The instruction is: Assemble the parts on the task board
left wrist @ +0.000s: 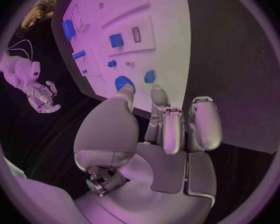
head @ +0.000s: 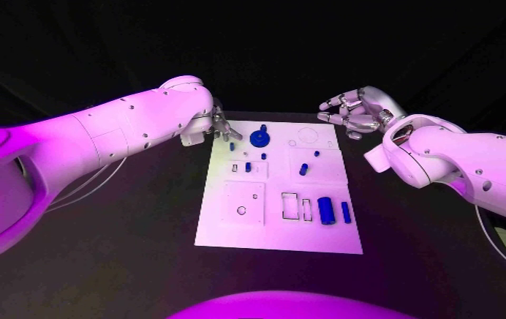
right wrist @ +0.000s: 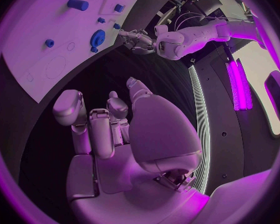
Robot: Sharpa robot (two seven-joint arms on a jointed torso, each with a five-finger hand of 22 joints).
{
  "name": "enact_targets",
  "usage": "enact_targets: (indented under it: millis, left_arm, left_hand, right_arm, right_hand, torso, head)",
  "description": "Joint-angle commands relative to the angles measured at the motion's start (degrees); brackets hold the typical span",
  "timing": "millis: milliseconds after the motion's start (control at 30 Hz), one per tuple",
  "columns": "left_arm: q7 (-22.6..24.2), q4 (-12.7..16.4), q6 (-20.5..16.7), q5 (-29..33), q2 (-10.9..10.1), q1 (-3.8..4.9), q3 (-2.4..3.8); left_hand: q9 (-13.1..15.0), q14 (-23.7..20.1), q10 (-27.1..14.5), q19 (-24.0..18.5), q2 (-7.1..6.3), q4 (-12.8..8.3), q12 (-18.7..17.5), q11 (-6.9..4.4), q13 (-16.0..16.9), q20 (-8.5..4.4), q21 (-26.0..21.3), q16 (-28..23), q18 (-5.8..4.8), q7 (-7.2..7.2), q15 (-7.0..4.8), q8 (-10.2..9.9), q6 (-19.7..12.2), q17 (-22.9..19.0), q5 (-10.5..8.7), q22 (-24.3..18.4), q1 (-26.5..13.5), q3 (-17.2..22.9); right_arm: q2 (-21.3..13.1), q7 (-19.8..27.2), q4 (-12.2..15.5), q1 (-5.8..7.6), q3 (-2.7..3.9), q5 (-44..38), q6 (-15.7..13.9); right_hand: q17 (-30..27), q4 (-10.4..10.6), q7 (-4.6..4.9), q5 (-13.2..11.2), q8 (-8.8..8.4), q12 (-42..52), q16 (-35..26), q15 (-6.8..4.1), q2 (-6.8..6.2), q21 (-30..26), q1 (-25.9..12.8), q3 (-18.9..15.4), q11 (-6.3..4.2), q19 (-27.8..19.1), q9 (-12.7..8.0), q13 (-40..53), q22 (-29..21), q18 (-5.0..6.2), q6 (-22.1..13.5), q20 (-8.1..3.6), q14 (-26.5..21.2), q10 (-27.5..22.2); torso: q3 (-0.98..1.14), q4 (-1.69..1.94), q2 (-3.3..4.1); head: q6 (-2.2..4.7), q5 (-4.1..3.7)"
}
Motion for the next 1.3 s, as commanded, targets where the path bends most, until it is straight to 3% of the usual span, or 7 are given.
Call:
enact_targets:
  millis: [33, 600, 900, 1300]
  left_arm:
    - [1.49, -0.56, 0.36, -0.79, 0.45, -0.27, 0.03]
    - [1.61, -2.38, 0.43, -0.8, 1.49, -1.09, 0.04]
    - [1.4, -2.79, 0.43, -0.66, 1.56, -1.17, 0.08]
    - [1.16, -2.34, 1.59, -0.65, 1.48, -1.17, 0.1]
  left_hand:
    - [-0.1, 4.28, 0.47, 0.38, 0.24, 0.01, 0.38, -0.11, 0.37, -0.02, 0.44, 0.1, -0.18, -0.05, 0.28, -0.21, 0.43, 10.67, -0.01, 0.6, -0.45, -0.52]
    - [-0.38, 4.3, 0.95, 0.84, 1.54, -0.3, 1.13, -0.32, 0.9, -0.16, 1.27, 0.11, -0.41, -0.28, 0.1, -0.28, 1.11, 10.7, 0.1, 1.83, 0.74, -1.5]
    - [-0.44, 4.31, 1.23, 1.09, 3.09, -0.55, 1.56, -0.53, 1.13, -0.26, 1.8, 0.13, -0.55, -0.53, -0.06, 0.0, 1.84, 10.73, 0.12, 2.62, 2.65, -1.72]
    - [-0.17, 4.33, 1.74, 1.4, 3.75, -0.76, 2.15, -0.84, 1.73, -0.37, 2.4, 0.15, -0.72, -0.91, -0.28, 0.84, 2.81, 10.76, 0.12, 3.56, 4.11, -2.13]
  right_arm:
    - [0.06, 0.47, 0.05, -0.07, 0.02, -0.2, 0.67]
    - [0.21, 0.52, 0.12, -0.09, 0.02, -0.2, 0.7]
    - [0.25, 0.52, 0.1, -0.1, 0.02, -0.2, 0.71]
    - [0.22, 0.49, 0.12, -0.1, 0.02, -0.2, 0.69]
  right_hand:
    - [2.75, -0.08, 0.03, 0.39, 0.4, -0.09, -0.2, -0.29, -0.14, -0.26, -0.51, -0.29, 0.14, -0.39, -0.08, 0.04, -0.04, 0.65, -0.1, -0.13, 2.67, -0.3]
    - [2.75, -0.08, 0.03, 0.39, 0.4, -0.09, -0.2, -0.29, -0.14, -0.26, -0.51, -0.29, 0.14, -0.39, -0.08, 0.04, -0.04, 0.65, -0.1, -0.13, 2.67, -0.3]
    - [2.75, -0.08, 0.03, 0.39, 0.4, -0.09, -0.2, -0.29, -0.14, -0.26, -0.51, -0.29, 0.14, -0.39, -0.08, 0.04, -0.04, 0.65, -0.1, -0.13, 2.67, -0.3]
    - [2.75, -0.08, 0.03, 0.39, 0.4, -0.09, -0.2, -0.29, -0.14, -0.26, -0.51, -0.29, 0.14, -0.39, -0.08, 0.04, -0.04, 0.65, -0.1, -0.13, 2.67, -0.3]
  torso:
    - [-0.13, -0.12, 0.18]
    - [-0.15, -0.03, 0.14]
    - [-0.1, -0.01, 0.14]
    - [-0.11, -0.02, 0.14]
  head:
    - [0.07, 0.08]
    - [-0.07, -0.26]
    - [-0.11, -0.35]
    - [-0.29, -0.28]
